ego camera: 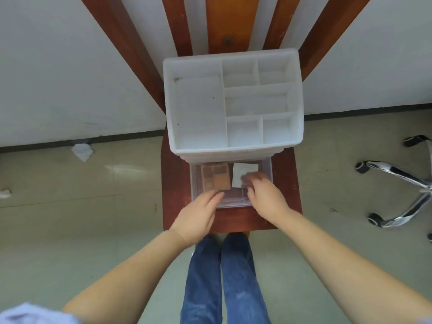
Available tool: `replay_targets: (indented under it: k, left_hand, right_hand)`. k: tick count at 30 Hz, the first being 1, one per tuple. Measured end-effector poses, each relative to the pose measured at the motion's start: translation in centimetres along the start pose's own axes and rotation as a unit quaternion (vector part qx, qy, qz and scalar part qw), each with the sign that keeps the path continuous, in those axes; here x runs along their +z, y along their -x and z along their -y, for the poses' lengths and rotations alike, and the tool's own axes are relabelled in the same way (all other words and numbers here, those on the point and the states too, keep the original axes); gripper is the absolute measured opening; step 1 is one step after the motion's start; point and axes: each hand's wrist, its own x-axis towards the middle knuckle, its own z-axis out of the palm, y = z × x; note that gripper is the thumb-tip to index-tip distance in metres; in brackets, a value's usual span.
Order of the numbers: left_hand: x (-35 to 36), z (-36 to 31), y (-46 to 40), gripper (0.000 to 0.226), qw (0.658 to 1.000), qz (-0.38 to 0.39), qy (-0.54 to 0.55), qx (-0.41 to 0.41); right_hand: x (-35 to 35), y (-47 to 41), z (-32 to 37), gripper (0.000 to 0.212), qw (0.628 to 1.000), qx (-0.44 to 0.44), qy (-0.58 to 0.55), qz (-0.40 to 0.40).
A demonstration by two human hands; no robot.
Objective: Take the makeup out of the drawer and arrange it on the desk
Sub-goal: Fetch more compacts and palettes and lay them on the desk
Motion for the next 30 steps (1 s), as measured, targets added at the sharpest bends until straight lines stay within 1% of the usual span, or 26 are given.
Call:
replay_targets:
  k: [1,2,4,7,9,10,12,13,15,17,18,19,20,21,22,23,24,26,28,30]
  left_hand:
    - [0.6,0.3,-1.2,0.051,0.998,0.003,0.009,-0.058]
    - [1.1,0.6,-2.6,0.053,0.996,-0.009,-0.005,-0.09]
    - [2.0,1.5,-5.3,0.064,0.992,0.001,-0.073,-0.107]
    - [2.8,2.5,-8.0,0.086,0.977,0.052,-0.169,-0.122]
    - [2.9,2.5,-8.7,0.093,0.971,0.053,-0.2,-0.124]
    - [2.8,2.4,-8.8,0.093,0.97,0.052,-0.205,-0.119]
    - [2.5,2.1,-8.6,0.088,0.974,0.049,-0.191,-0.113]
    - [2.1,1.9,-8.1,0.088,0.976,0.044,-0.174,-0.121]
    - [0.6,1.2,-6.7,0.088,0.982,0.024,-0.121,-0.14]
    - [-0.9,0.2,-4.6,0.089,0.989,-0.002,-0.03,-0.146]
    - [-1.6,-0.3,-3.2,0.09,0.989,-0.001,0.033,-0.145]
    - [-2.1,-0.7,-2.0,0.09,0.985,0.025,0.095,-0.145]
    - [-2.2,-1.0,-0.8,0.09,0.976,0.074,0.146,-0.144]
    - [-1.9,-1.4,0.2,0.089,0.965,0.136,0.172,-0.141]
    - [-1.4,-1.7,0.9,0.089,0.955,0.194,0.173,-0.14]
    - [-0.6,-1.8,1.2,0.088,0.946,0.237,0.164,-0.151]
    - [0.1,-1.7,1.2,0.088,0.937,0.26,0.158,-0.174]
    - [1.0,-1.5,0.3,0.087,0.923,0.27,0.166,-0.217]
    - [1.4,-1.2,-0.9,0.079,0.923,0.276,0.156,-0.217]
    - [1.5,-1.3,-1.7,0.073,0.922,0.288,0.149,-0.212]
  right_hand:
    - [0.4,-0.9,-0.4,0.043,0.996,-0.033,0.077,0.019]
    - [0.8,-1.9,-0.8,0.049,0.987,-0.054,0.147,0.038]
    - [1.4,-3.6,-1.2,0.057,0.965,-0.069,0.247,0.053]
    - [2.4,-5.2,-1.8,0.056,0.949,-0.073,0.303,0.04]
    - [2.6,-5.5,-2.2,0.054,0.938,-0.095,0.333,0.019]
    - [2.5,-5.4,-2.3,0.053,0.935,-0.101,0.339,0.009]
    - [1.9,-4.8,-2.4,0.056,0.946,-0.105,0.306,0.006]
    - [1.4,-4.3,-2.3,0.058,0.957,-0.101,0.272,0.012]
    - [-0.4,-2.8,-1.9,0.058,0.975,-0.1,0.2,-0.003]
    - [-2.1,-0.6,-1.7,0.058,0.987,-0.103,0.118,-0.019]
    - [-2.8,0.6,-1.7,0.06,0.991,-0.108,0.076,-0.007]
    - [-3.1,1.9,-1.8,0.063,0.993,-0.111,0.038,0.023]
    - [-3.2,3.1,-2.1,0.066,0.991,-0.113,0.013,0.069]
    - [-3.0,4.1,-2.2,0.068,0.986,-0.111,0.008,0.124]
    - [-2.5,4.9,-2.4,0.069,0.978,-0.105,0.022,0.18]
    - [-1.9,5.3,-2.7,0.072,0.968,-0.093,0.047,0.227]
    - [-1.2,5.4,-2.9,0.075,0.961,-0.08,0.07,0.255]
    - [-0.4,4.9,-3.1,0.077,0.961,-0.051,0.087,0.257]
    - [0.0,4.0,-3.2,0.073,0.966,-0.035,0.089,0.239]
    - [0.2,3.6,-3.2,0.074,0.963,-0.043,0.11,0.243]
